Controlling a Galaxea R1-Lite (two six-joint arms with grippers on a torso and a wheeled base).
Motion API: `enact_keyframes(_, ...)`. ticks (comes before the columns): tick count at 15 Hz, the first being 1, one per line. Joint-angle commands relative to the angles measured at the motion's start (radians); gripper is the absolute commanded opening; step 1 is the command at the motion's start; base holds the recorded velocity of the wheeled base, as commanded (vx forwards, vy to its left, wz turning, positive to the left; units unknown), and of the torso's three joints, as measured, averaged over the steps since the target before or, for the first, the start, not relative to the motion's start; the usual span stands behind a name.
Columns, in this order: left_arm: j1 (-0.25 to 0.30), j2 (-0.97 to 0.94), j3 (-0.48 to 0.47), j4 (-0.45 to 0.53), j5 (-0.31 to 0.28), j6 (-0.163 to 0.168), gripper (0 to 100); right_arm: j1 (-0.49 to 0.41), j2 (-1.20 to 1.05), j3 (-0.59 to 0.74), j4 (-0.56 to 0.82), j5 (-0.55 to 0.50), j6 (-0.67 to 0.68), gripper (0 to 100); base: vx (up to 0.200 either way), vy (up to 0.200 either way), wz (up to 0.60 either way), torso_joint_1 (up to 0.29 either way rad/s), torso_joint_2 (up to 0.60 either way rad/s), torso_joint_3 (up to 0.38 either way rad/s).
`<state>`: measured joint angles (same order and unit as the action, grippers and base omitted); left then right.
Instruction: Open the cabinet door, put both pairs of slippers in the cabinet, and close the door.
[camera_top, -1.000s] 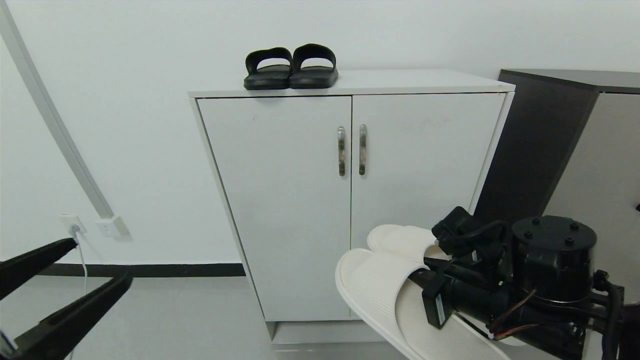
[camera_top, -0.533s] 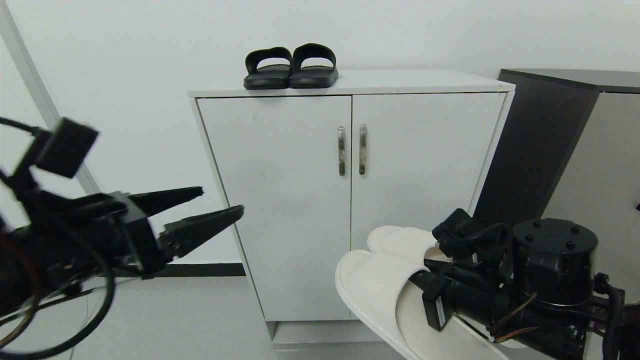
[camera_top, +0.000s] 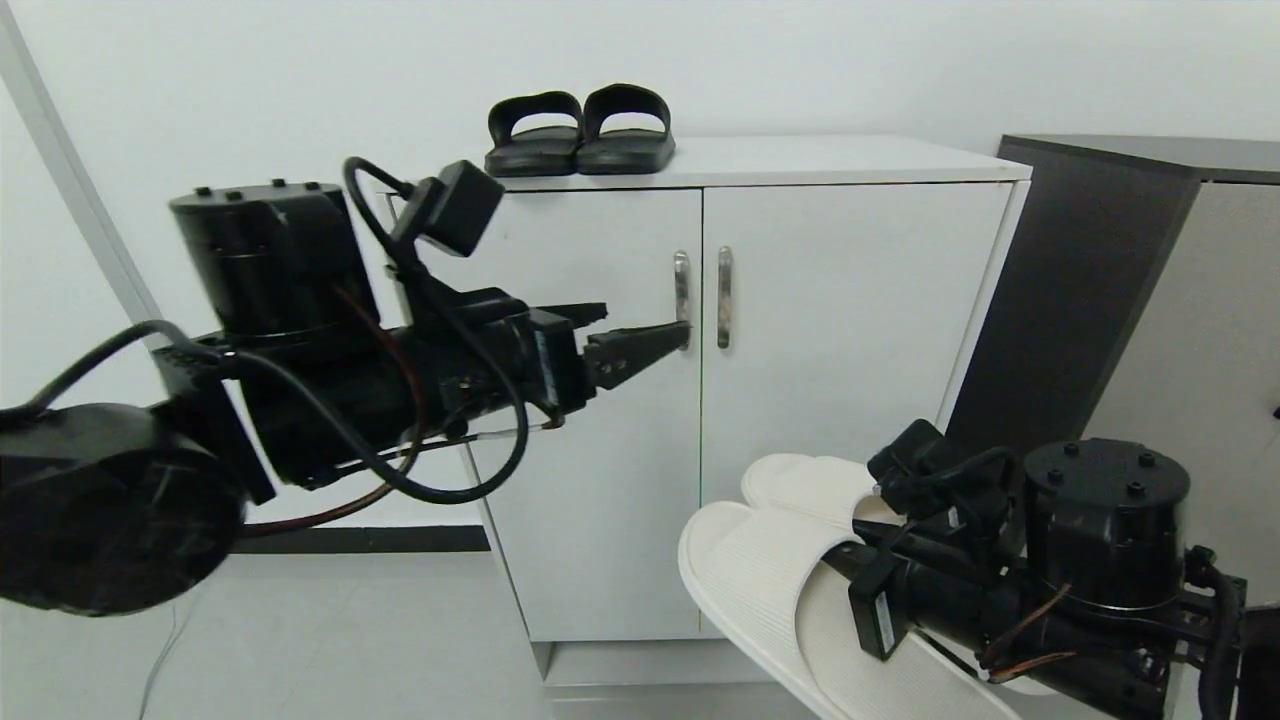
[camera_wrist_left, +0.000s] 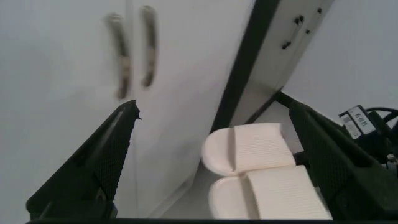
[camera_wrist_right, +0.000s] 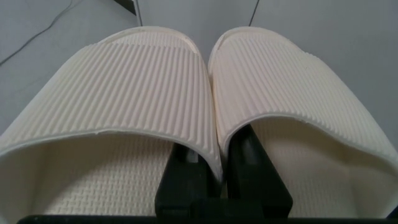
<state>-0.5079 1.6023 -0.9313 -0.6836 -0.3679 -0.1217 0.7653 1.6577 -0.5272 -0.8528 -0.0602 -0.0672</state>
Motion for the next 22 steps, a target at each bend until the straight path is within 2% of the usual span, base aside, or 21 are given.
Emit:
enact_keyframes(1, -0.041, 0.091, -0.073, 0.009, 0.001, -0.001, 100, 0.000, 0.014, -0.002, 0.000, -0.001, 0.000, 0, 0.000, 0.000, 0.00, 0.000, 0.00, 0.000)
enact_keyframes(3, -0.054, 0.143, -0.144, 0.042, 0.006, -0.001, 100, 0.002, 0.017, 0.000, 0.000, -0.001, -0.002, 0, 0.000, 0.000, 0.00, 0.000, 0.00, 0.000)
enact_keyframes(6, -0.087, 0.225, -0.236, 0.050, 0.098, -0.001, 100, 0.002, 0.022, 0.000, 0.000, -0.003, -0.002, 0, 0.000, 0.000, 0.00, 0.000, 0.00, 0.000)
enact_keyframes(8, -0.110, 0.260, -0.297, 0.062, 0.115, -0.006, 100, 0.003, 0.028, 0.000, 0.000, -0.004, -0.003, 0, 0.000, 0.000, 0.00, 0.000, 0.00, 0.000)
enact_keyframes(10, -0.118, 0.263, -0.333, 0.108, 0.099, -0.015, 100, 0.003, 0.028, 0.001, 0.000, -0.004, -0.003, 0, 0.000, 0.000, 0.00, 0.000, 0.00, 0.000)
enact_keyframes(12, -0.118, 0.269, -0.383, 0.148, 0.021, -0.033, 100, 0.002, 0.028, 0.003, 0.000, -0.003, 0.001, 0, 0.000, 0.000, 0.00, 0.000, 0.00, 0.000)
enact_keyframes(14, -0.109, 0.271, -0.420, 0.148, -0.036, -0.110, 100, 0.000, 0.028, 0.003, 0.000, -0.001, 0.003, 0, 0.000, 0.000, 0.00, 0.000, 0.00, 0.000)
enact_keyframes(16, -0.078, 0.271, -0.429, 0.150, -0.095, -0.131, 100, 0.000, 0.028, 0.003, 0.000, -0.001, 0.004, 0, 0.000, 0.000, 0.00, 0.000, 0.00, 0.000)
enact_keyframes(20, -0.040, 0.314, -0.455, 0.154, -0.105, -0.156, 100, 0.000, 0.028, 0.003, 0.000, 0.000, 0.004, 0, 0.000, 0.000, 0.00, 0.000, 0.00, 0.000)
enact_keyframes(22, -0.035, 0.341, -0.503, 0.170, -0.098, -0.204, 100, -0.003, 0.025, 0.003, 0.000, -0.001, 0.003, 0, 0.000, 0.000, 0.00, 0.000, 0.00, 0.000)
